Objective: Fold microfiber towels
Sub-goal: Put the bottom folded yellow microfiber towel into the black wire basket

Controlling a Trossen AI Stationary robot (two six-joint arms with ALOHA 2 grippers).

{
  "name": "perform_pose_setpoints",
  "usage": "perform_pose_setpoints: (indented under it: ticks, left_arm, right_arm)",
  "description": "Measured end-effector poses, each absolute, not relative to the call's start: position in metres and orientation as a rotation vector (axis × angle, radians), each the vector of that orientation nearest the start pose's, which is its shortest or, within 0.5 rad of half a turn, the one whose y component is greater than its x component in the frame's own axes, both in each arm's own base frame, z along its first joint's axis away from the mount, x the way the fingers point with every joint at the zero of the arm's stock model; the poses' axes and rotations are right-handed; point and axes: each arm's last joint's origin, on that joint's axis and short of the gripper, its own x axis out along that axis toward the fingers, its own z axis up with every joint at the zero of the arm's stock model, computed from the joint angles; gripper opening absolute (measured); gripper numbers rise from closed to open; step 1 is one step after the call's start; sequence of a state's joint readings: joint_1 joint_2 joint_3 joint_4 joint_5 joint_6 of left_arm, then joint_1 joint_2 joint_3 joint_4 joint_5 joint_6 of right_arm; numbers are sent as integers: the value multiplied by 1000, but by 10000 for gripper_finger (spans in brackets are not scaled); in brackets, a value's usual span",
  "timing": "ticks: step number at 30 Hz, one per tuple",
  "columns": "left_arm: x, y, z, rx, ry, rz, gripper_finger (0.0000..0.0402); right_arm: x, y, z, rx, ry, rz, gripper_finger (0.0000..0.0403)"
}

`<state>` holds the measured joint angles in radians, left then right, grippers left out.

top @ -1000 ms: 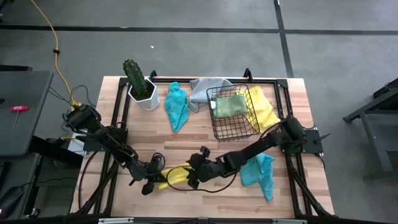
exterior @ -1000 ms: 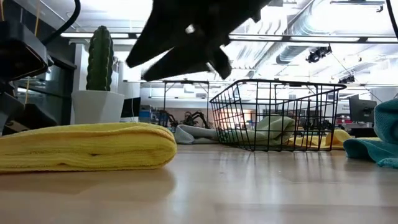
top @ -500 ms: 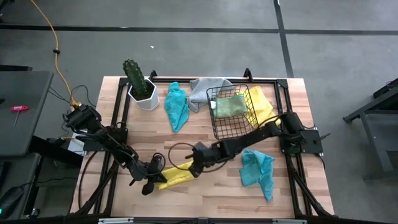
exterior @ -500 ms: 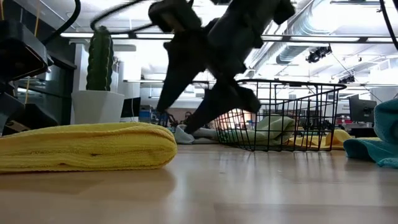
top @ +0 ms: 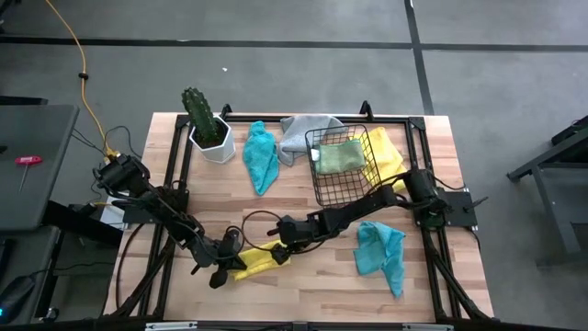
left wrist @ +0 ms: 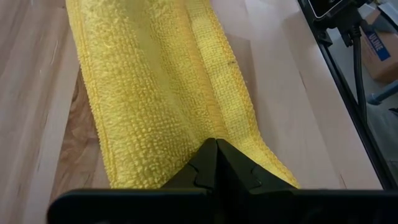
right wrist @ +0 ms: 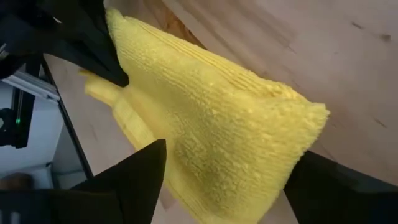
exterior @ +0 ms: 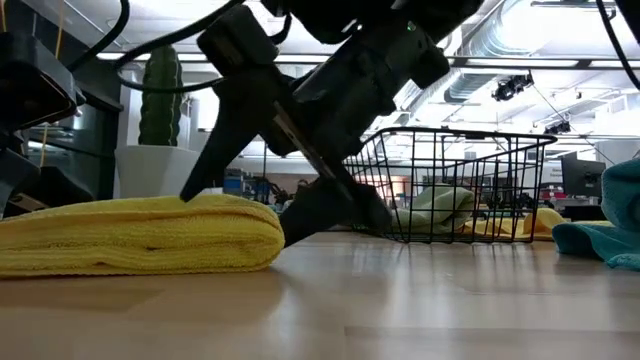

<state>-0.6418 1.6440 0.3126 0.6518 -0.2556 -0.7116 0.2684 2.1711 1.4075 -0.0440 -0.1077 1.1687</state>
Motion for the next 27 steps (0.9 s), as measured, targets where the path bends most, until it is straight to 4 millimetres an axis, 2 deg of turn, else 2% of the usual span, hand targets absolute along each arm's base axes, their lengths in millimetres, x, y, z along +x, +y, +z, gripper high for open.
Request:
perform_pose_setpoints:
  ticks: [3, 6, 8, 12, 13, 17, 21, 24, 27]
  left_arm:
    - [189, -132, 83, -382, 706, -127, 0]
    - [189, -132, 83, -381, 705, -125, 0]
    - [189, -132, 84, -383, 702, -128, 0]
    - [188, -132, 96, -410, 705, -236, 0]
    - [188, -133, 102, -428, 694, -270, 0]
    - [185, -134, 128, -442, 599, -355, 0]
    - [178, -132, 154, -430, 498, -421, 0]
    - [173, -126, 171, -413, 420, -432, 0]
    - [169, -117, 188, -388, 331, -409, 0]
  right_arm:
    - [437, 127, 125, 1023, 905, -168, 270]
    - [434, 132, 123, 994, 909, -187, 222]
    - [432, 134, 122, 968, 914, -189, 170]
    - [429, 143, 120, 897, 937, -141, 34]
    - [428, 144, 122, 877, 940, -123, 19]
    - [416, 143, 140, 837, 998, -157, 19]
    - [397, 134, 175, 741, 1001, -253, 7]
    - [386, 121, 208, 683, 933, -314, 4]
    - [377, 100, 231, 640, 877, -403, 4]
